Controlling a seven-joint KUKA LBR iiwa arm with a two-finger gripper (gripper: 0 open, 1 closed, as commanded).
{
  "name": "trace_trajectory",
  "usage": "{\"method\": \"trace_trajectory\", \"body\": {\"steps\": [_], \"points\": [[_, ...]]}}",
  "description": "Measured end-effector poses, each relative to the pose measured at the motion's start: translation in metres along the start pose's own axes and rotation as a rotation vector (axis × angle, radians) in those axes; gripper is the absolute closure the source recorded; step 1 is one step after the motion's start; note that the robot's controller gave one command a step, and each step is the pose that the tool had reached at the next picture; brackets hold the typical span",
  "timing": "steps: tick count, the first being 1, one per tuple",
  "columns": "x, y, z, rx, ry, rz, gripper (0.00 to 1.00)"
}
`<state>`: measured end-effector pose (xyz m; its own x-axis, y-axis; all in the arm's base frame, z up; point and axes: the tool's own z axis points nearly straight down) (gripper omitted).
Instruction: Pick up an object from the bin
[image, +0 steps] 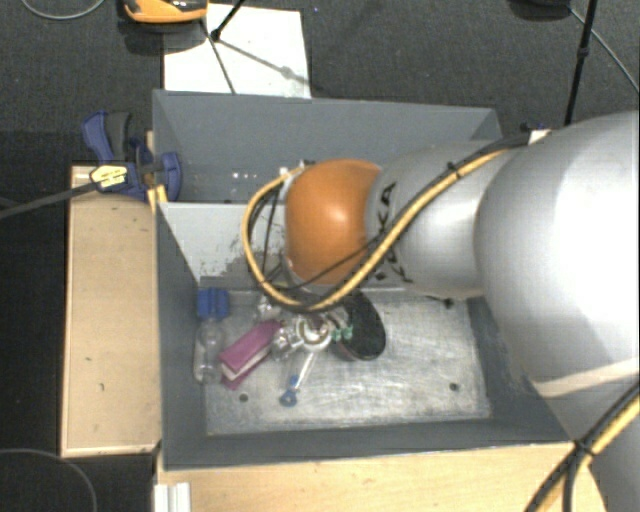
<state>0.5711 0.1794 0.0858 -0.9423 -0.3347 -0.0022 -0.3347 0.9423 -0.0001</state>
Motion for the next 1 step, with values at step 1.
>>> {"method": "trace_trajectory", "body": {"steps": [1], "points": [[0.0115,-0.0126,-0.1512,0.001,-0.006,-0.239,1.00]]}}
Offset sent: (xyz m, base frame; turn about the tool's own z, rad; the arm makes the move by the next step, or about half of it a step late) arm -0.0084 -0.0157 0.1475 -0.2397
